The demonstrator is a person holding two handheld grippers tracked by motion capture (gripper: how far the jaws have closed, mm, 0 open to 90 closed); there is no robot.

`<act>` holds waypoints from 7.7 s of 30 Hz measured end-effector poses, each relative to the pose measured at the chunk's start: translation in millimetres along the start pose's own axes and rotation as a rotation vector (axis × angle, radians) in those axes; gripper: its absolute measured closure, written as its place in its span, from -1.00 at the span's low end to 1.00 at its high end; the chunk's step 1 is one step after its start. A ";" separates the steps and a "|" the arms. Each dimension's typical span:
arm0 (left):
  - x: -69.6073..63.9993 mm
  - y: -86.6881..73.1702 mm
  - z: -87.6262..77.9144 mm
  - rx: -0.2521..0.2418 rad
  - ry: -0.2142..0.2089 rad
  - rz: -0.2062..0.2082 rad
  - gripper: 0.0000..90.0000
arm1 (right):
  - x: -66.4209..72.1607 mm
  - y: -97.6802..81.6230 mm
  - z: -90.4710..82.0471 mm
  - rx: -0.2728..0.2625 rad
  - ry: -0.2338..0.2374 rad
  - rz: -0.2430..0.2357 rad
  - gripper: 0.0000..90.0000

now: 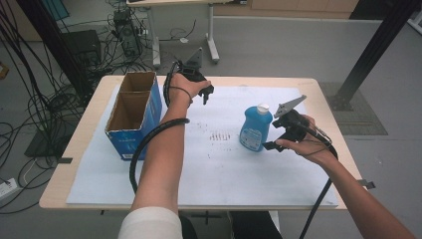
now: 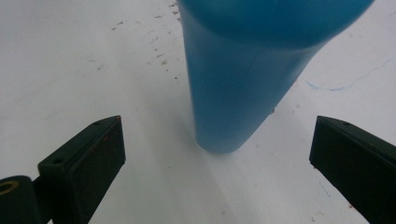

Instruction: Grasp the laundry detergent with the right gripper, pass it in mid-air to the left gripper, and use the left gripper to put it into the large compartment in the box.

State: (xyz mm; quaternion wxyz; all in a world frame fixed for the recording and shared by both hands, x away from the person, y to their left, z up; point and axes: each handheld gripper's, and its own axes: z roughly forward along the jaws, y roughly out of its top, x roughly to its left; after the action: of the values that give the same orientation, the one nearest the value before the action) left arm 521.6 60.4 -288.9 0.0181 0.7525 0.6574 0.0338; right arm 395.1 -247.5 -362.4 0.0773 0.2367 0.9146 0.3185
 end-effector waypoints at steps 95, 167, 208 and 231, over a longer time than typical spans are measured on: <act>-7.4 3.3 0.9 -0.001 0.002 0.023 -0.87 | 7.7 -14.1 34.7 -0.361 -0.089 0.093 -0.96; -5.7 3.7 -0.2 -0.004 0.003 0.026 -0.86 | 3.9 -14.2 42.2 -0.356 -0.089 0.073 -0.97; -6.8 5.9 -0.2 -0.005 0.003 0.027 -0.86 | 3.6 -15.9 44.0 -0.369 -0.090 0.077 -0.97; -6.6 5.2 3.3 -0.004 -0.001 0.029 -0.86 | 3.3 -16.2 48.4 -0.380 -0.086 0.077 -0.79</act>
State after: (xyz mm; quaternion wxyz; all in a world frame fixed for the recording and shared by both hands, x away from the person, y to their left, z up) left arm 526.1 53.2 -292.0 0.0195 0.7618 0.6465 0.0351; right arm 400.2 -230.6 -410.5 0.1476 0.2660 0.8243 0.4775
